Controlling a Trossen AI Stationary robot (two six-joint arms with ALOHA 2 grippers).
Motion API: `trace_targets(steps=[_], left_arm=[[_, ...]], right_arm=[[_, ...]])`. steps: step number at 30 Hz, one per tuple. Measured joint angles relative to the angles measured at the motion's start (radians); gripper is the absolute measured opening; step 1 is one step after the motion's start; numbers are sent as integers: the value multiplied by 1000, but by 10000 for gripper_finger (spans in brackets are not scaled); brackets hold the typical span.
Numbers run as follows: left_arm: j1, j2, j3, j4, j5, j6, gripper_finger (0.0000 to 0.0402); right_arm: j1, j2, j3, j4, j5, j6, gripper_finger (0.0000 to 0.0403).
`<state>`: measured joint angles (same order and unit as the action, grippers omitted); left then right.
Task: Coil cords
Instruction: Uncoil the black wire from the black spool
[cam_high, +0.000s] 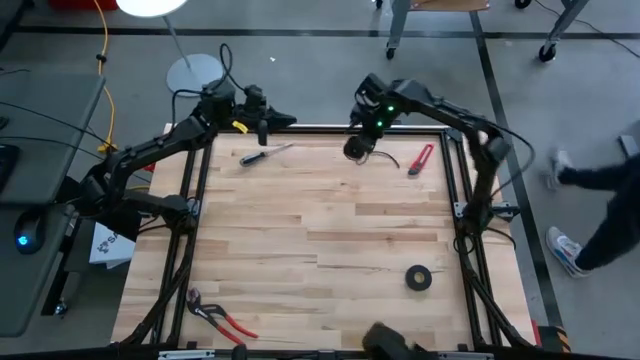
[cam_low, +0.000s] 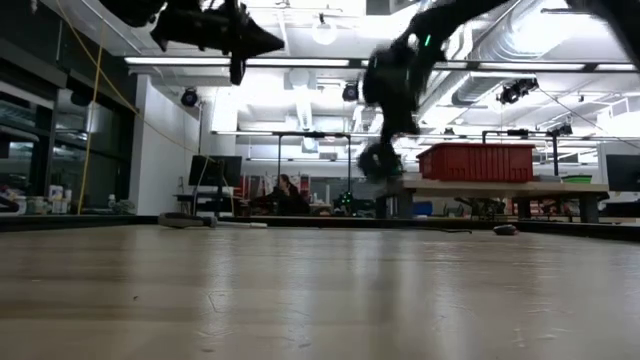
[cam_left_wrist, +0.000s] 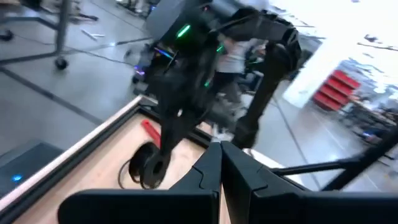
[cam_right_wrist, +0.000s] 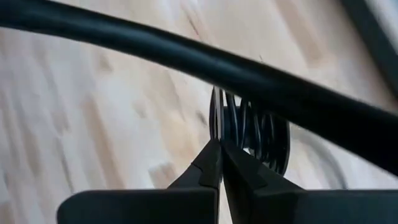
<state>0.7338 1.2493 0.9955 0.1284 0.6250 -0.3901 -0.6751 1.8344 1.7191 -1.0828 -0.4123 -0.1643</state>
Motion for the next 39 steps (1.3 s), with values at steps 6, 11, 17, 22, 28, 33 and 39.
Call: trace_targets(steps=[6,11,17,22,28,33,39], left_arm=[[0,5,0,8,23,30,19],[-24,6,1,92,49,109,83],[-58,4,49,102,75,251,174],[-71,-22,56,91,179,261,211],[-118,-66,56,-32,157,243,206],[-196,-53,56,9,6,188,190],[-271,-14,56,89,-96,121,179]], right_arm=[[98,-159,0,227,49,189,0],[198,-194,0,375,134,295,0],[283,-198,0,479,248,317,0],[309,-207,0,531,258,300,0],[316,-244,15,544,299,232,0],[315,-267,32,558,271,196,0],[330,-266,48,570,219,167,0]])
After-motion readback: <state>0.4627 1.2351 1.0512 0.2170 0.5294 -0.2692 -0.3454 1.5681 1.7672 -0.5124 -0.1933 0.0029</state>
